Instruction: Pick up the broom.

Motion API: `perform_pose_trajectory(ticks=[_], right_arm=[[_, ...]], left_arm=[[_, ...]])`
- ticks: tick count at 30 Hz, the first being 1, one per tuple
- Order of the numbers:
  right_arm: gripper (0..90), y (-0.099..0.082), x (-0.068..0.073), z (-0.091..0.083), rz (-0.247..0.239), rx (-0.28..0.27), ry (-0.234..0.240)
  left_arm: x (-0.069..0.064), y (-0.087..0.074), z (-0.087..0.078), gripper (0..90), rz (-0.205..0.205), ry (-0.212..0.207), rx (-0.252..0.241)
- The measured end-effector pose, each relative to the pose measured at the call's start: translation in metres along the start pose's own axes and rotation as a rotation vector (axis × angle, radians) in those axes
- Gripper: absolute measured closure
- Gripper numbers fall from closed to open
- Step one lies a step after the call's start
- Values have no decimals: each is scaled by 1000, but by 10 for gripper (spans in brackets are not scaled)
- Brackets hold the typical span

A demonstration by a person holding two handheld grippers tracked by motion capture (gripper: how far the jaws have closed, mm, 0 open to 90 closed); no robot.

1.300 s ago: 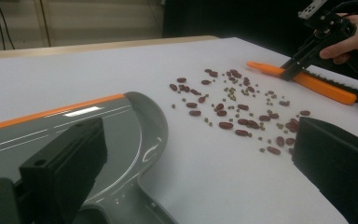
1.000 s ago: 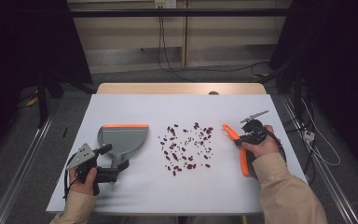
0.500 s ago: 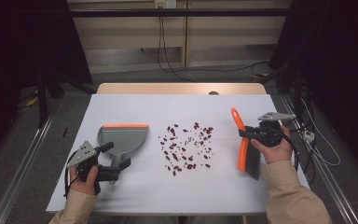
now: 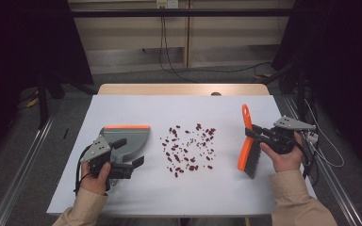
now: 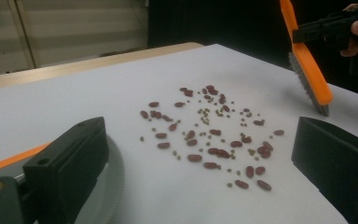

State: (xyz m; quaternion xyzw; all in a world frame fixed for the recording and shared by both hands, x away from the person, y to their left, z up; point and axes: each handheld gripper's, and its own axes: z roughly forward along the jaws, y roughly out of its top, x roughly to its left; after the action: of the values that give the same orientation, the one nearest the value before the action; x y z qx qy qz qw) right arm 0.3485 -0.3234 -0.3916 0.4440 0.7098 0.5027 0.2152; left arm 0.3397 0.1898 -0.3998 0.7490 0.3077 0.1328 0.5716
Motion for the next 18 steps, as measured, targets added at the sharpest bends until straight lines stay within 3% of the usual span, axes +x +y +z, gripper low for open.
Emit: perform_pose_trajectory(ticks=[11, 18], right_arm=[[703, 4, 5, -8, 19, -95, 53], [703, 13, 10, -5, 18, -140, 74]], left_arm=[[-14, 12, 24, 38, 14, -38, -11], [-27, 21, 49, 44, 7, -80, 19]])
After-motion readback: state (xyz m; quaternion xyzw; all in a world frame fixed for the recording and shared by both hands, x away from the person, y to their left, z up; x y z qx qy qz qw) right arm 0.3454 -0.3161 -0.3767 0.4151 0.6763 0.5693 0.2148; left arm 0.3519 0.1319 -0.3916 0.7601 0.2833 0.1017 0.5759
